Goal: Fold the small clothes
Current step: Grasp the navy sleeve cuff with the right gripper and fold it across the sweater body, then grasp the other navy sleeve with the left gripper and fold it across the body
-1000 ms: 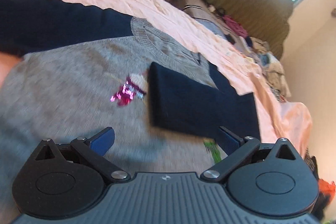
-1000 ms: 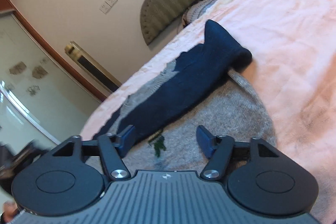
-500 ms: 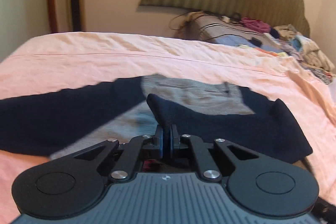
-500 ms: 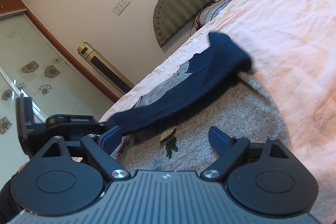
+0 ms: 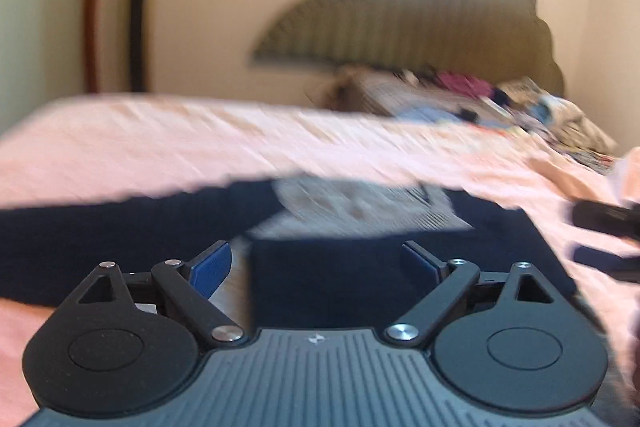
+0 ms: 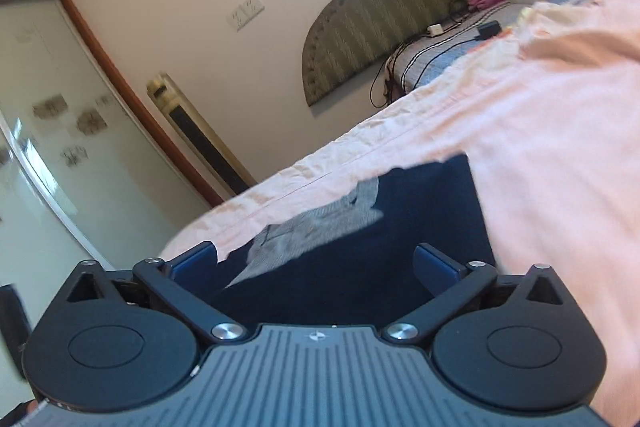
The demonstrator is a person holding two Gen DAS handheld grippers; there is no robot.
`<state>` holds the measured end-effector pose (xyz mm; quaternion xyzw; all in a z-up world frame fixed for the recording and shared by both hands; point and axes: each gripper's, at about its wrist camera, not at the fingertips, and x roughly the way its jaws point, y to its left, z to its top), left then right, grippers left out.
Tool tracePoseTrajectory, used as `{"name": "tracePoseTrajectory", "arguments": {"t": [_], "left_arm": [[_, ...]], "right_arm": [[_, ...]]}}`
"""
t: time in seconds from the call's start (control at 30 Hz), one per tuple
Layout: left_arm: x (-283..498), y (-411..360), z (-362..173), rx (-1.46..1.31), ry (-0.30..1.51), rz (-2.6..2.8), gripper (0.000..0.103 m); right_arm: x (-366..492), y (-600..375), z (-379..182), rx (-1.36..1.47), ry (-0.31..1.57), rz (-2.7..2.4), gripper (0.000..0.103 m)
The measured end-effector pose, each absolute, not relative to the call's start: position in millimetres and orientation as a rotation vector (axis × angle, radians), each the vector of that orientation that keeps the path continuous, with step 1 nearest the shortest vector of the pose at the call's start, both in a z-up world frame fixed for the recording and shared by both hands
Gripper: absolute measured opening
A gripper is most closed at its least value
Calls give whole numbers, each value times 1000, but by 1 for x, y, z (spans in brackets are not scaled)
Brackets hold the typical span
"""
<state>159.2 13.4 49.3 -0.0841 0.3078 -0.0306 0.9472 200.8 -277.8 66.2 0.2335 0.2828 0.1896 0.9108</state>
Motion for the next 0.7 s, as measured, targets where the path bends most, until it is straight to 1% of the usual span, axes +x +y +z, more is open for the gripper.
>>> {"name": "tracePoseTrajectory", "arguments": {"t": [0.07, 0.1, 0.13, 0.17, 0.2, 0.23, 0.33, 0.4, 0.5, 0.63, 0.7], "left_arm": [[187, 11, 27, -254, 773, -72, 92], [193, 14, 19, -274, 807, -57, 91], [187, 13, 14, -242, 766, -51, 91], [186, 12, 9, -195, 766, -40, 94], [185, 12, 3, -130, 768, -2, 97], [182, 12, 0, -77, 750, 1, 98], [174, 26, 5, -98, 752, -17, 97], [157, 44, 12, -140, 715, 25, 97], [122, 96, 22, -283, 628, 112, 97], [79, 213, 18, -632, 568, 386, 98], [58, 268, 11, -814, 475, 440, 98]], "right_arm": [[237, -268, 59, 401, 668, 342, 103], [253, -264, 51, 358, 719, 317, 103], [264, -260, 42, 313, 764, 295, 102], [269, -259, 34, 270, 797, 284, 103], [264, -257, 26, 194, 743, 309, 103], [258, -255, 19, 135, 715, 321, 103], [251, -247, 17, 57, 695, 307, 103], [250, -238, 17, -4, 700, 289, 103], [246, -235, 17, -28, 692, 279, 103], [245, -242, 18, 13, 679, 288, 103], [245, -241, 17, 14, 678, 287, 103]]}}
